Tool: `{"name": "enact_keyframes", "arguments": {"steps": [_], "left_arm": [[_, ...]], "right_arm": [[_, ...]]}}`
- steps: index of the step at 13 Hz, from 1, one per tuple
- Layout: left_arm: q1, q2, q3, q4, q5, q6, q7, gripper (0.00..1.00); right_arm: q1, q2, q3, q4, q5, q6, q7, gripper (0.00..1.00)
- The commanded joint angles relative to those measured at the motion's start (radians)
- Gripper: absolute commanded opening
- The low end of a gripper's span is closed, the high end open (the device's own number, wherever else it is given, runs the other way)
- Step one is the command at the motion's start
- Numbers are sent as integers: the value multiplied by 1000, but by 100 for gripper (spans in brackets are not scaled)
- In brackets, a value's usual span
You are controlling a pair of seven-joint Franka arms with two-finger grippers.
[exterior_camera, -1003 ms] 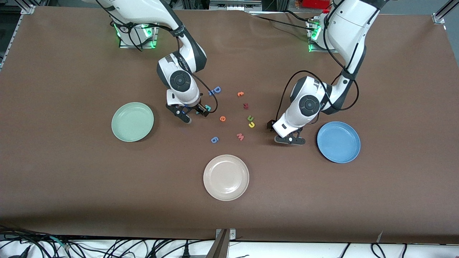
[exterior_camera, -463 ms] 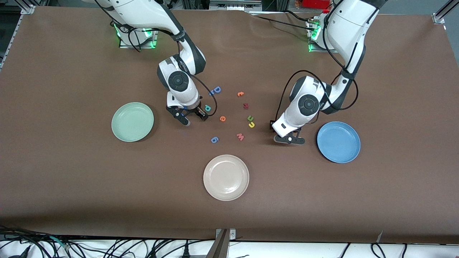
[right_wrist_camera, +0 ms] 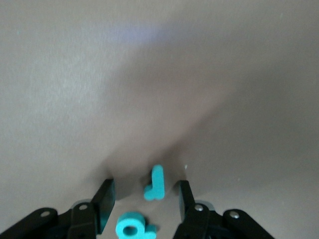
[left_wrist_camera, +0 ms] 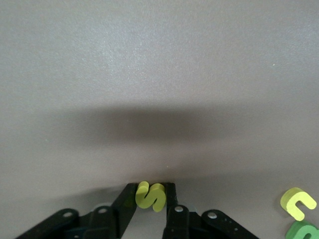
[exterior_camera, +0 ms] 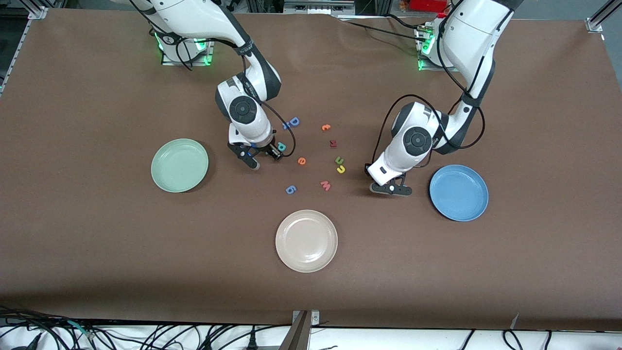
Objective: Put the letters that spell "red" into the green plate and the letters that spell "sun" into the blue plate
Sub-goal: 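Place the yellow s on the blue plate with the left gripper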
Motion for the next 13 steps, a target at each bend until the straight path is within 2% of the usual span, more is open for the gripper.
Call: {"name": "enact_keyframes", "arguments": {"steps": [1,4,8,10,13], "left_arm": [[3,-29,15,17,1,-66,-5,20],[20,-66,35,62,10,-170,3,20],[85,-73,34,154,178,-323,9,20],[127,-74,32,154,231,-327,70,20],[229,-60,32,152,232,-326,242,21]], "right_arm": [[-7,-7,13,-5,20,6,9,60],[-7,-7,11,-6,18,1,-10,59],[-6,-9,8,-6,14,-1,-33,59],[-6,-13,7,-8,8,-4,-40,58],[-4,-20,5,-8,-6,-14,-43,58]]}}
